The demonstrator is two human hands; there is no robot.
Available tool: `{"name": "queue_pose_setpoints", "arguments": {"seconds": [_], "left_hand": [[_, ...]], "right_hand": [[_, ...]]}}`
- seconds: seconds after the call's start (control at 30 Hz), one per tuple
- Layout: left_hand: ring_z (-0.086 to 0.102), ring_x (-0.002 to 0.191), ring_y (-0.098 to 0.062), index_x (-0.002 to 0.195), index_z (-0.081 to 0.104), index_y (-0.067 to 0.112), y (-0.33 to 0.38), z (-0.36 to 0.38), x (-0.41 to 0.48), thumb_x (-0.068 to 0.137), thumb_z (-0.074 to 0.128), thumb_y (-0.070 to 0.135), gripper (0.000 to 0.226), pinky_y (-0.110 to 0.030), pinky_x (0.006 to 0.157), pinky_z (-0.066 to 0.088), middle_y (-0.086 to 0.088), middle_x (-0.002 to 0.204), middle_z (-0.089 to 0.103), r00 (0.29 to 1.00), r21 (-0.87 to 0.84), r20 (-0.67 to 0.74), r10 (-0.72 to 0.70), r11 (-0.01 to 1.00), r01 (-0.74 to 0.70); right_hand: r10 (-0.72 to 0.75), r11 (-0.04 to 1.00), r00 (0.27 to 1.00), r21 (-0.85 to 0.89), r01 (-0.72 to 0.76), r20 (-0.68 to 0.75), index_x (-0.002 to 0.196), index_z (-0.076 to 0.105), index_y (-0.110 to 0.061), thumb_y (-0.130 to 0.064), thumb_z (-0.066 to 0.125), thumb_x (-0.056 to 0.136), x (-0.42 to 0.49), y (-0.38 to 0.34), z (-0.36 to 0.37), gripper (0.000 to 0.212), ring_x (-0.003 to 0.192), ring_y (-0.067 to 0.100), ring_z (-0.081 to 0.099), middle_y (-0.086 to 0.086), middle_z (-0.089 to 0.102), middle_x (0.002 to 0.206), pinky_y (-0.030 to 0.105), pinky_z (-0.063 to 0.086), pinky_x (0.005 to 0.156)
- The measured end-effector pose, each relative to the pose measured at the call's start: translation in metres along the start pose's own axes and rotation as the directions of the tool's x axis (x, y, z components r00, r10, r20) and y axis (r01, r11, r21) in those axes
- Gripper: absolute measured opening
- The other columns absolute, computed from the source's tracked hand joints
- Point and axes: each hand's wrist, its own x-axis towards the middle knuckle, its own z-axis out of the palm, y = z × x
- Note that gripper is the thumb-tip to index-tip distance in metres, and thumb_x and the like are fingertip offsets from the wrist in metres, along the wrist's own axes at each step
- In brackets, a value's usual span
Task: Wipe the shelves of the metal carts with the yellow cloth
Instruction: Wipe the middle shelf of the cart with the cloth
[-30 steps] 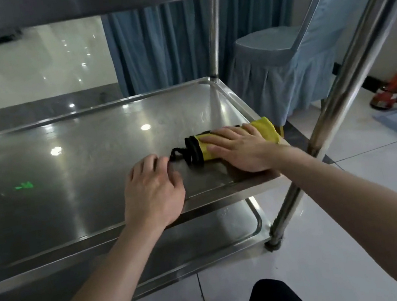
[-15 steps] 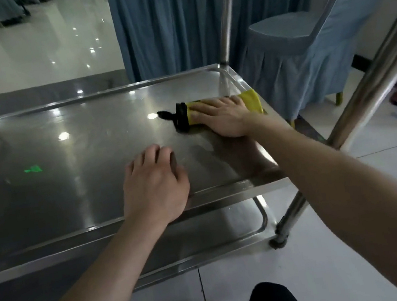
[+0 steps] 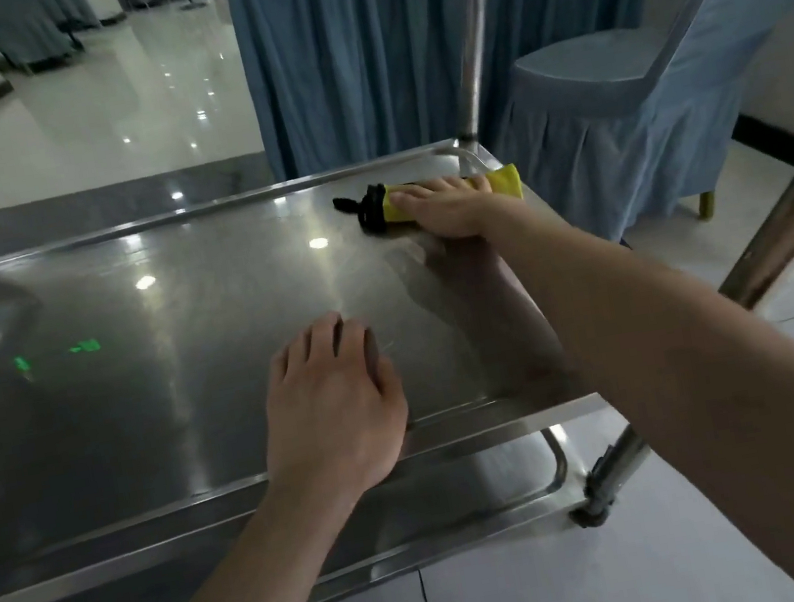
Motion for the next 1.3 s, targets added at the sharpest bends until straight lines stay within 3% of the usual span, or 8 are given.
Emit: {"name": "queue_pose_setpoints", "arguments": {"seconds": [0.2, 0.33, 0.5, 0.6, 0.7, 0.93, 1.13, 1.3], "left_hand": [[0.058, 0.122, -0.026, 0.131, 0.060, 0.021, 0.001, -0.004, 0.002, 0.105, 0.038, 0.041, 0.040, -0.042, 0.107, 0.043, -0.002, 0.133, 0.060, 1.000, 0.010, -0.016, -0.002, 1.000, 0.002], [0.059, 0.115, -0.028, 0.125, 0.062, 0.019, 0.003, -0.008, 0.002, 0.099, 0.028, 0.046, 0.051, -0.043, 0.101, 0.043, -0.003, 0.123, 0.062, 1.000, -0.007, 0.020, -0.011, 1.000, 0.011], [0.055, 0.136, -0.033, 0.147, 0.057, 0.013, 0.003, -0.016, 0.010, 0.108, 0.044, 0.037, 0.047, -0.045, 0.118, 0.039, -0.013, 0.144, 0.064, 0.993, -0.291, 0.069, -0.092, 0.951, 0.108], [0.057, 0.135, -0.030, 0.144, 0.060, 0.014, -0.016, -0.028, 0.004, 0.109, 0.052, 0.030, 0.040, -0.042, 0.118, 0.038, -0.009, 0.145, 0.063, 0.998, -0.367, 0.020, -0.057, 0.928, 0.060], [0.058, 0.135, -0.032, 0.141, 0.064, 0.017, -0.053, -0.030, -0.001, 0.102, 0.045, 0.043, 0.050, -0.050, 0.121, 0.038, -0.007, 0.144, 0.064, 0.995, -0.089, -0.030, 0.090, 0.992, -0.092], [0.058, 0.131, -0.034, 0.136, 0.062, 0.023, -0.082, -0.022, -0.012, 0.094, 0.028, 0.061, 0.066, -0.049, 0.113, 0.042, -0.006, 0.141, 0.065, 0.998, 0.025, 0.055, -0.016, 1.000, 0.014], [0.048, 0.143, -0.028, 0.145, 0.052, 0.031, -0.086, -0.019, -0.007, 0.101, 0.036, 0.065, 0.058, -0.048, 0.121, 0.035, -0.001, 0.156, 0.053, 0.996, 0.040, 0.083, -0.018, 0.999, 0.015], [0.051, 0.139, -0.028, 0.140, 0.055, 0.033, -0.086, -0.020, -0.008, 0.093, 0.028, 0.066, 0.064, -0.047, 0.120, 0.034, 0.000, 0.153, 0.054, 0.997, 0.006, 0.075, -0.035, 0.999, 0.035]], "right_hand": [[-0.023, 1.000, 1.000, 0.012, 0.023, 0.013, 0.166, 0.016, -0.051, -0.067, 0.009, 0.107, -0.036, -0.011, 0.005, 0.062, 0.165, 0.026, 0.004, -0.008, 0.012, 0.178, 0.064, -0.007, 0.128], [-0.045, 0.975, 0.995, -0.212, 0.062, 0.087, 0.167, 0.006, -0.048, -0.056, 0.010, 0.108, -0.138, -0.018, 0.020, 0.059, 0.164, 0.036, 0.008, -0.005, 0.004, 0.179, 0.069, 0.008, 0.125], [-0.081, 0.955, 0.995, -0.283, 0.093, 0.053, 0.164, 0.024, -0.047, -0.084, -0.005, 0.093, -0.187, -0.011, 0.016, 0.085, 0.143, 0.038, 0.035, 0.007, 0.042, 0.160, 0.058, 0.034, 0.116], [-0.147, 0.972, 0.989, -0.191, 0.139, -0.025, 0.163, 0.027, -0.052, -0.079, 0.023, 0.102, -0.189, 0.004, 0.016, 0.067, 0.154, 0.027, 0.025, -0.004, 0.038, 0.163, 0.050, 0.022, 0.127], [-0.177, 0.984, 0.984, 0.006, 0.177, -0.030, 0.164, 0.025, -0.051, -0.074, 0.031, 0.106, -0.187, 0.015, 0.026, 0.063, 0.165, 0.014, -0.001, -0.009, 0.012, 0.178, 0.046, -0.001, 0.133], [0.327, 0.938, 0.902, 0.212, -0.273, -0.283, 0.170, 0.018, -0.020, -0.052, 0.025, 0.108, -0.100, -0.052, 0.048, 0.070, 0.164, 0.033, 0.006, 0.016, 0.012, 0.177, 0.055, 0.003, 0.132], [-0.158, 0.986, 0.982, 0.036, 0.163, -0.105, 0.170, 0.008, -0.040, -0.046, 0.028, 0.110, -0.071, -0.154, 0.060, 0.064, 0.165, 0.029, -0.007, 0.007, -0.006, 0.180, 0.057, -0.010, 0.129], [-0.052, 0.982, 0.987, -0.185, 0.023, -0.153, 0.169, 0.014, -0.040, -0.058, 0.015, 0.106, -0.048, -0.069, 0.038, 0.065, 0.166, 0.029, -0.004, -0.001, 0.004, 0.180, 0.067, -0.016, 0.125]]}}
